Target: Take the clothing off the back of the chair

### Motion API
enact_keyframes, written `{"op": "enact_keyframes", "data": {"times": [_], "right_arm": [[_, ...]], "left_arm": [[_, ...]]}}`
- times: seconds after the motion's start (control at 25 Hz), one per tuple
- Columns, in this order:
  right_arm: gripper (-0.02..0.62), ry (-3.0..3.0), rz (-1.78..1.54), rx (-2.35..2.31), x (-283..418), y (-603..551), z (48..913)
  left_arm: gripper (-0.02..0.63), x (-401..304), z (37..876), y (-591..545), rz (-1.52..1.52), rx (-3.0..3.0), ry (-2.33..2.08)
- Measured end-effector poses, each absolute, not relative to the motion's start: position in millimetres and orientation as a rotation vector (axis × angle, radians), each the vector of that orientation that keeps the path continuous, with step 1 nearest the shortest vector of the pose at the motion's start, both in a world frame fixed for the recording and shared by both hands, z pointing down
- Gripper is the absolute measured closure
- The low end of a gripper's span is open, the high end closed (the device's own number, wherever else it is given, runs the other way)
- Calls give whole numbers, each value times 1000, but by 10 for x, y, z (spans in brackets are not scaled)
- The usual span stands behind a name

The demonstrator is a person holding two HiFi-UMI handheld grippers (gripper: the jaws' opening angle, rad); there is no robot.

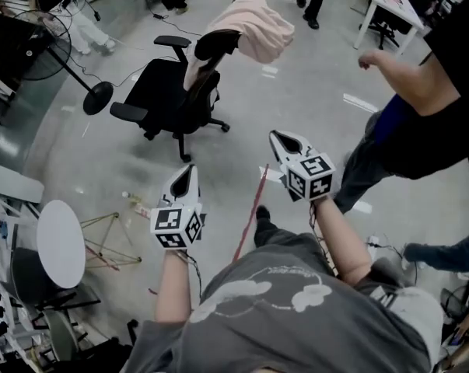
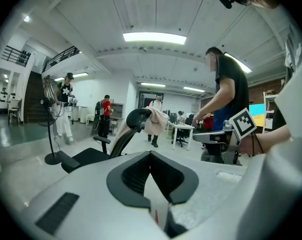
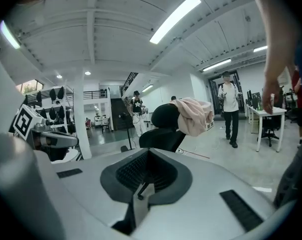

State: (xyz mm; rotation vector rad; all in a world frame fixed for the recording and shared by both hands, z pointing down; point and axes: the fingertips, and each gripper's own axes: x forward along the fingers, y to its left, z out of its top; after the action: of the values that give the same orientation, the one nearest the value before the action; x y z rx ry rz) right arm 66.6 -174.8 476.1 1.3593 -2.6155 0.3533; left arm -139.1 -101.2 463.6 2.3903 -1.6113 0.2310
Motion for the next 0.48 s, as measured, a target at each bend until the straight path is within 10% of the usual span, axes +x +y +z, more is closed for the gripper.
{"op": "enact_keyframes", "data": {"times": [0.48], "right_arm": [[603, -2666, 313, 1391, 1067, -3302, 4504]], "left_arm": [[606, -1128, 4342, -2520, 273, 2417, -1682]]}}
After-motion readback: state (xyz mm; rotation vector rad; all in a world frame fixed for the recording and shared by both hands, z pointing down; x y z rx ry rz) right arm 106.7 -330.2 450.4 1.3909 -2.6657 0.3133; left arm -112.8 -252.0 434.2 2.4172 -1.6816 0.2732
